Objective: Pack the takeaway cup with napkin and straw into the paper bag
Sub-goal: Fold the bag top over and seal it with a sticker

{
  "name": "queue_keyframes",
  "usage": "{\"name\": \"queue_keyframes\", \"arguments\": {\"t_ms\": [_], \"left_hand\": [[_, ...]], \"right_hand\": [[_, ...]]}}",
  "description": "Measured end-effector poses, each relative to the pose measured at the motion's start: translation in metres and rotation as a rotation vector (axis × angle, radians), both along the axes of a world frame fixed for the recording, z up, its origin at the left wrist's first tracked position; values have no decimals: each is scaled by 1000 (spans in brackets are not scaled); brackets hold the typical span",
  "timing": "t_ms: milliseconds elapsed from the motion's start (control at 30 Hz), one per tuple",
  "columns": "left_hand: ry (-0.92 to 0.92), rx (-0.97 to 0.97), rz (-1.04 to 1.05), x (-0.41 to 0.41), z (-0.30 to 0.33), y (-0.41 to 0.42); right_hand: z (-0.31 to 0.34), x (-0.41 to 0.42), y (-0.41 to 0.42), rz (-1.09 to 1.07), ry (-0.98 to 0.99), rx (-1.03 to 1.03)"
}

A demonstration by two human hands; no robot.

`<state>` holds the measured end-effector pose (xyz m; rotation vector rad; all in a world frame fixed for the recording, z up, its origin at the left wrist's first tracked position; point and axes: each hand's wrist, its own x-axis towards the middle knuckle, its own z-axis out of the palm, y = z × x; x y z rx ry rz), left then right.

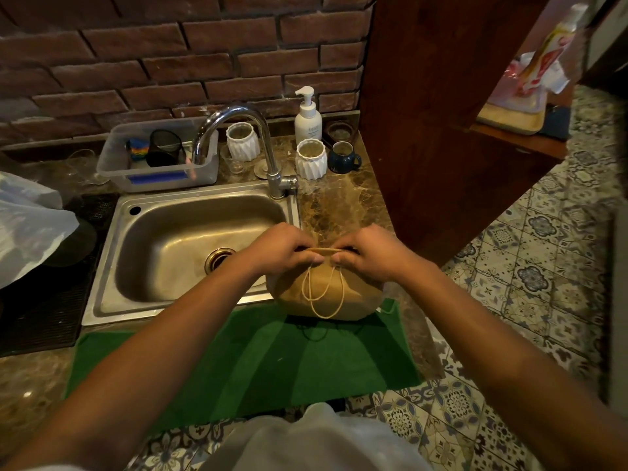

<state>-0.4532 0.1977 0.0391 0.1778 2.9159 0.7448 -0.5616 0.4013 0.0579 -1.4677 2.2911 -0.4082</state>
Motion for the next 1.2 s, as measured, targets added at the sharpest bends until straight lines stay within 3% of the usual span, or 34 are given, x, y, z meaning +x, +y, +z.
{"name": "queue_keyframes", "arguments": {"t_ms": [267, 500, 700, 900, 1200], "left_hand": [[37, -21, -1, 5, -3, -13], [48, -23, 26, 2, -4, -6], [73, -78, 60, 3, -5, 2], [54, -53, 84, 9, -7, 3], [-75, 66, 117, 14, 14, -20]], "right_hand": [[-6, -27, 28, -128, -111, 31], [6, -22, 18, -38, -137, 25], [12, -15, -5, 60, -76, 52], [12, 1, -8, 103, 195, 70], [8, -2, 10, 98, 217, -71]]}}
